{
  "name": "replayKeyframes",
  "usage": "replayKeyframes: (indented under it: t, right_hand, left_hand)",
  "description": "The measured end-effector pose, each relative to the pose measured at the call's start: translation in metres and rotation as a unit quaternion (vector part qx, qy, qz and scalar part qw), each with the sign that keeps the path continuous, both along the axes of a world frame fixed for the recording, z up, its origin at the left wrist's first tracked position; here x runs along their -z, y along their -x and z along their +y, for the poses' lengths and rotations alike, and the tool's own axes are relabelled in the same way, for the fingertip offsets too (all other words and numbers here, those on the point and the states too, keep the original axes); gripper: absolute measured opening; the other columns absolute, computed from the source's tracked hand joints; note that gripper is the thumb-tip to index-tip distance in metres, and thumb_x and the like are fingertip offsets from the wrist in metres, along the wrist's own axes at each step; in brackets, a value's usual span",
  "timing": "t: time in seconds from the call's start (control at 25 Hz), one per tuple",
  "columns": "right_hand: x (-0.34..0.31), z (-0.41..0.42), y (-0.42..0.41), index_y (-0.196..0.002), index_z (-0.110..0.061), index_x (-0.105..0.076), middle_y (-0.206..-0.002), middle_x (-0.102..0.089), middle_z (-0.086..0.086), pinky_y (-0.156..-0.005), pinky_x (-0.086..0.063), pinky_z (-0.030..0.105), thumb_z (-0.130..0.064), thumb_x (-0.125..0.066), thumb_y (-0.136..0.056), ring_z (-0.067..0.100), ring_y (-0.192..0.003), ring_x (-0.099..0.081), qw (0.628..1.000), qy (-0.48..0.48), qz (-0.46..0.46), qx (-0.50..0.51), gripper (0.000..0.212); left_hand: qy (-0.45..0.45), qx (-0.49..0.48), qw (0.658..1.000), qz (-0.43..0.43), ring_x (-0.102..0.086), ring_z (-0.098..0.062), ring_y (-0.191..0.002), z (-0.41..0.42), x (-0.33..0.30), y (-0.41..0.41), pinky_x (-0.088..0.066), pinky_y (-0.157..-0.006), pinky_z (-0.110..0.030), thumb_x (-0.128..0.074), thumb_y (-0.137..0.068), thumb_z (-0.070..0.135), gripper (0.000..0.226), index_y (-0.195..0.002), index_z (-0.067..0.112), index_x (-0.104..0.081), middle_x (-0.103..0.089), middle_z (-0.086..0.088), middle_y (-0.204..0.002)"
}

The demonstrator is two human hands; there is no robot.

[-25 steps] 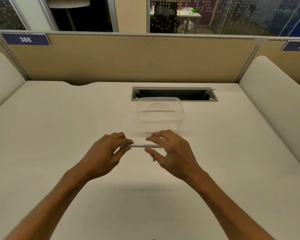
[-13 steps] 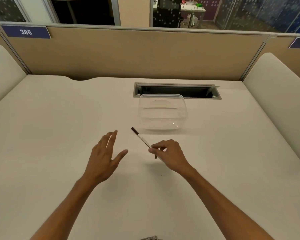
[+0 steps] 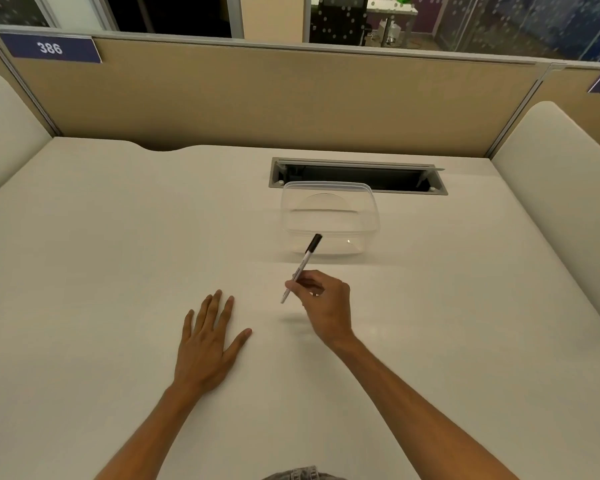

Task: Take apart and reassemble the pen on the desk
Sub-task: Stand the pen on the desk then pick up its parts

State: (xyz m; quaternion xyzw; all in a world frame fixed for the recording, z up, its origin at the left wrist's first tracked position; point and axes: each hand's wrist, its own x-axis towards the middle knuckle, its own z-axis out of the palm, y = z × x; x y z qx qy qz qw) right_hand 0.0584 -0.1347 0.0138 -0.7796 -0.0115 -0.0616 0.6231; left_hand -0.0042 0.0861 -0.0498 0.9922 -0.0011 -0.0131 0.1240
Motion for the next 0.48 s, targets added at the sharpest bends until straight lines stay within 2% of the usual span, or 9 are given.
replayKeyframes:
  t: [0.08, 0.2, 0.36, 0.48]
  right_hand:
    - [0.009, 0.006, 0.008, -0.088, -0.016, -0.074, -0.083, -0.075, -0.012, -0.062, -0.052, 0.014, -0.020, -0.075, -0.083, 0.000, -0.079, -0.071, 0.993, 0.090, -0.070, -0.039, 0.006]
    - [0.027, 0.008, 0.018, -0.097, -0.009, -0.072, -0.091, -0.077, -0.001, -0.066, -0.059, 0.031, -0.022, -0.070, -0.089, 0.013, -0.079, -0.074, 0.972, 0.194, -0.099, -0.085, 0.015]
    - [0.026, 0.008, 0.018, -0.098, -0.009, -0.072, -0.093, -0.077, 0.000, -0.069, -0.059, 0.036, -0.022, -0.070, -0.089, 0.015, -0.080, -0.074, 0.970, 0.209, -0.085, -0.089, 0.016]
    - [0.014, 0.006, 0.013, -0.095, -0.012, -0.073, -0.090, -0.077, -0.002, -0.069, -0.058, 0.029, -0.023, -0.070, -0.088, 0.012, -0.079, -0.073, 0.972, 0.200, -0.082, -0.088, 0.014]
  left_hand:
    - [0.005, -0.001, 1.000, -0.004, -0.001, -0.014, -0.148, 0.000, 0.001, 0.000, -0.006, -0.121, -0.044, -0.013, -0.089, 0.070, 0.077, -0.153, 0.028, -0.006, -0.006, 0.002, -0.162]
    - [0.010, 0.000, 1.000, -0.008, 0.000, -0.013, -0.148, 0.000, 0.002, 0.000, -0.006, -0.121, -0.044, -0.014, -0.089, 0.070, 0.077, -0.153, 0.027, -0.007, -0.005, 0.002, -0.162]
    - [0.015, -0.002, 1.000, -0.016, 0.000, -0.012, -0.148, 0.000, 0.004, 0.001, -0.004, -0.121, -0.043, -0.013, -0.088, 0.070, 0.077, -0.153, 0.028, -0.008, -0.005, 0.003, -0.162]
    - [0.014, -0.002, 1.000, -0.018, 0.000, -0.012, -0.148, 0.000, 0.005, 0.000, -0.004, -0.121, -0.043, -0.014, -0.089, 0.070, 0.077, -0.153, 0.028, -0.009, -0.006, 0.003, -0.162]
